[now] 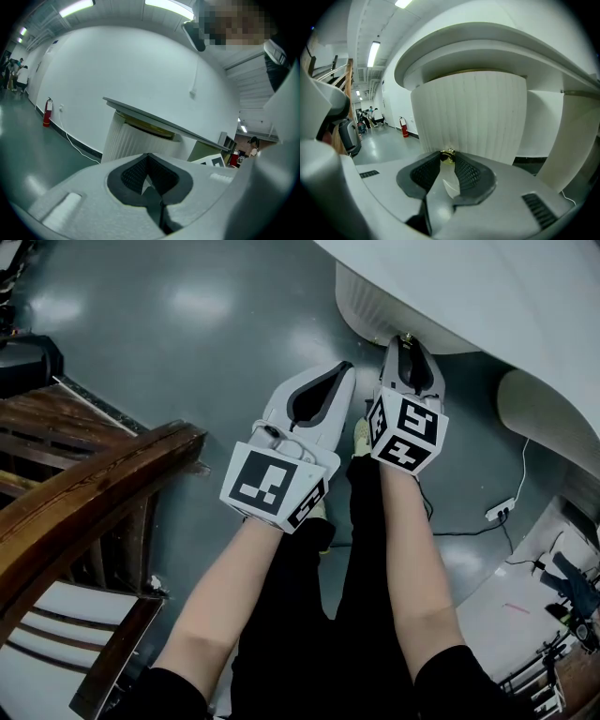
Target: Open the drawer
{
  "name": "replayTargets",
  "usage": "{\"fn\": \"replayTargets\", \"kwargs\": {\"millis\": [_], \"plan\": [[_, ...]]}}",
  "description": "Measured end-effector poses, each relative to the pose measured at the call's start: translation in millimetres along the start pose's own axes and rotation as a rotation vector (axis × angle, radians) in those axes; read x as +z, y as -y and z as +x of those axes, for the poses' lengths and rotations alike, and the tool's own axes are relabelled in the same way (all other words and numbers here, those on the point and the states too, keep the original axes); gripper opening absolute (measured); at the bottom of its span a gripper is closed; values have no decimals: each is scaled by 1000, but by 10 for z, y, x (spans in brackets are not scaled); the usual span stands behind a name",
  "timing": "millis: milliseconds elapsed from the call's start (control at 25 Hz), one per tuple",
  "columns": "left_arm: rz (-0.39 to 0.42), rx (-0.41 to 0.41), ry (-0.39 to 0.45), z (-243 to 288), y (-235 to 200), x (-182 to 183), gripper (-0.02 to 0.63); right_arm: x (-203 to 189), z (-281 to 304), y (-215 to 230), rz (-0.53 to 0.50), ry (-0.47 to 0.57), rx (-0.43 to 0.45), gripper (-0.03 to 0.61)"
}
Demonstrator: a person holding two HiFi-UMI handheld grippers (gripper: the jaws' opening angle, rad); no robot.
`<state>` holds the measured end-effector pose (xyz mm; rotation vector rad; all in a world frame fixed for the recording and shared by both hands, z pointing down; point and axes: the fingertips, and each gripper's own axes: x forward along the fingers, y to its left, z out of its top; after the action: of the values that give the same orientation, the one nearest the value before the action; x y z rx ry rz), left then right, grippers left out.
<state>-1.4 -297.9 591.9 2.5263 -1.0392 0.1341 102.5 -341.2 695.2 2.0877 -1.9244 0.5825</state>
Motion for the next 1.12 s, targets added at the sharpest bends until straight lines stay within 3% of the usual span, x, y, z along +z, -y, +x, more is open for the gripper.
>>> {"fn": "replayTargets", "kwargs": {"millis": [600,1120], "plan": [[1,-9,-39,-756,247,39,6,-498,-830,-405,9,-108,2,107],[12,-24,-60,-1132,400,-42,6,-803,-1205,-544,17,-148,-6,109]]}}
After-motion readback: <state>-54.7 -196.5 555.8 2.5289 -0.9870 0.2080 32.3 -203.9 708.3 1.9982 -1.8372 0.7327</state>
